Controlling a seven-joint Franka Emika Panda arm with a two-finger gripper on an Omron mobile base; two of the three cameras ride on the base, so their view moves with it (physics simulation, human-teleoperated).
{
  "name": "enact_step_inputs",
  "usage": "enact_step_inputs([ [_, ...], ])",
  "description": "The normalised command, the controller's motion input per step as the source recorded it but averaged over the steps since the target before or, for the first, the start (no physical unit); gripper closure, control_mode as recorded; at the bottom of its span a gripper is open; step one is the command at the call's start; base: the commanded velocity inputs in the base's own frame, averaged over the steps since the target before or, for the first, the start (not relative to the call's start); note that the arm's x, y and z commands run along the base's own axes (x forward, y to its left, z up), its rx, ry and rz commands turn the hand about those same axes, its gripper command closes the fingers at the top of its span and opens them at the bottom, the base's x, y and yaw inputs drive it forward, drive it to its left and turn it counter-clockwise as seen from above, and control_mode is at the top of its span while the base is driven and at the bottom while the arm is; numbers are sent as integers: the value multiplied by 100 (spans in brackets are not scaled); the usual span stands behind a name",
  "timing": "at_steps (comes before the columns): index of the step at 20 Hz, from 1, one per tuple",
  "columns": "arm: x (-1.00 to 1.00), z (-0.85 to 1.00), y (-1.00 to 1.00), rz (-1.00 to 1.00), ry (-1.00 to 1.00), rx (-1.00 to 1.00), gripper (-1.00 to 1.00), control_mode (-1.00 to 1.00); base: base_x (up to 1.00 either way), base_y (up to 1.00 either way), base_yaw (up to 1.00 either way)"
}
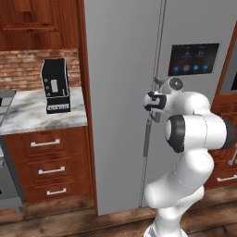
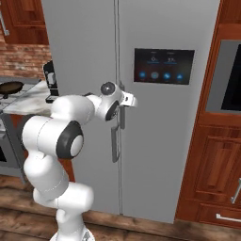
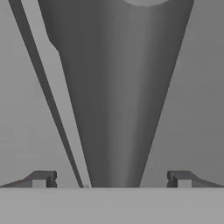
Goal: Place one of the steaks on the plate and the other in the bowl. Then place the bowl in the fridge.
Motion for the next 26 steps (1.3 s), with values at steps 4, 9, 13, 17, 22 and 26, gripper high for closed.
enact_step_inputs([
  [4, 33, -1, -22, 4, -4, 2, 100, -100, 0, 0, 0],
  [9, 3, 0, 0, 0, 0, 0, 100, -100, 0, 0, 0],
  [13, 0, 14, -7, -5, 1, 0, 100, -100, 0, 0, 0],
  [17, -2, 28, -21, -3, 0, 4, 100, -100, 0, 0, 0],
  [22, -45, 29, -45, 0, 0, 10, 100, -100, 0, 0, 0],
  [26, -81, 49, -44, 0, 4, 13, 100, -100, 0, 0, 0],
])
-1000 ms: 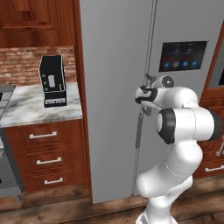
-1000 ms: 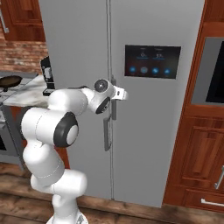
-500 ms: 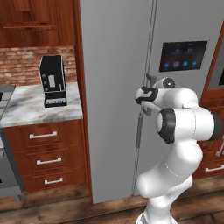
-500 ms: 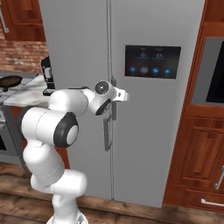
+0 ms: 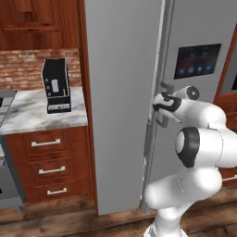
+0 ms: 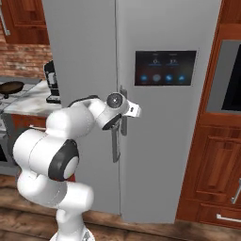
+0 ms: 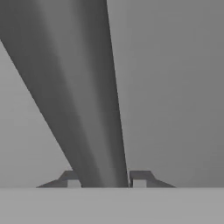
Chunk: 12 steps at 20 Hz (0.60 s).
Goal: Place one of the steaks on the plate and the other in the bowl. Then place the bowl in the fridge.
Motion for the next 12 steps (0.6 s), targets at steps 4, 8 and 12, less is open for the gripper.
enact_step_inputs([
  [4, -96, 66, -71, 0, 4, 12, 100, -100, 0, 0, 0],
  [8, -100, 69, -84, 0, 1, 13, 100, -100, 0, 0, 0],
  [12, -97, 69, -76, 0, 0, 11, 100, -100, 0, 0, 0],
])
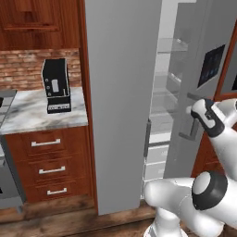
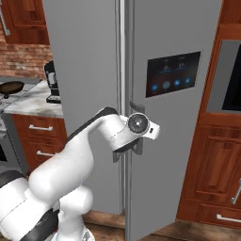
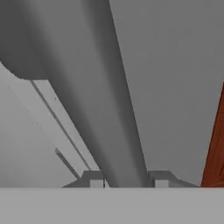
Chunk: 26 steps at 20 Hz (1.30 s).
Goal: Place one of the steaks on the plate and the other in the bowl. Then place the bowl in the fridge.
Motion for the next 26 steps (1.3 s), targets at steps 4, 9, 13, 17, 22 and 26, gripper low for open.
enact_step_inputs([
  [4, -44, 43, -15, 0, -6, 0, 100, -100, 0, 0, 0],
  [9, -17, 10, 8, 1, -1, -3, -100, -100, 0, 0, 0],
  [13, -7, 0, 10, -2, 5, -10, -100, -100, 0, 0, 0],
  [17, -11, 5, -8, -22, 16, -13, -100, -100, 0, 0, 0],
  [22, -51, 1, -13, -40, 15, -16, -100, -100, 0, 0, 0],
  [26, -83, 17, 33, -27, 8, -26, -100, -100, 0, 0, 0],
])
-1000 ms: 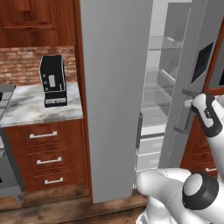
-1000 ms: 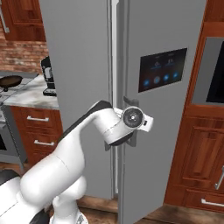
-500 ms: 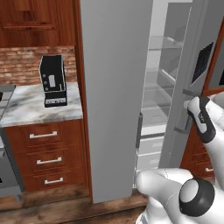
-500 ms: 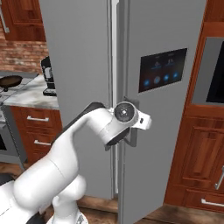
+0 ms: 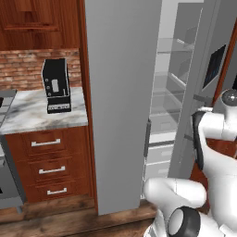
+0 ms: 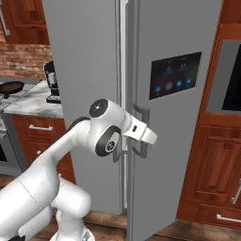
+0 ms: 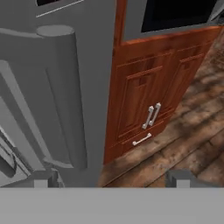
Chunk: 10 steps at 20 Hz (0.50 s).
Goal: Place one of the steaks on the plate and the other in the bowl. Then place the bowl in the fridge.
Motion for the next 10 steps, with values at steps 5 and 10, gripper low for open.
enact_step_inputs([
  [5, -62, 41, 98, -15, 6, -43, -100, -100, 0, 0, 0],
  [10, -5, 10, 100, -7, 31, -44, -100, -100, 0, 0, 0],
])
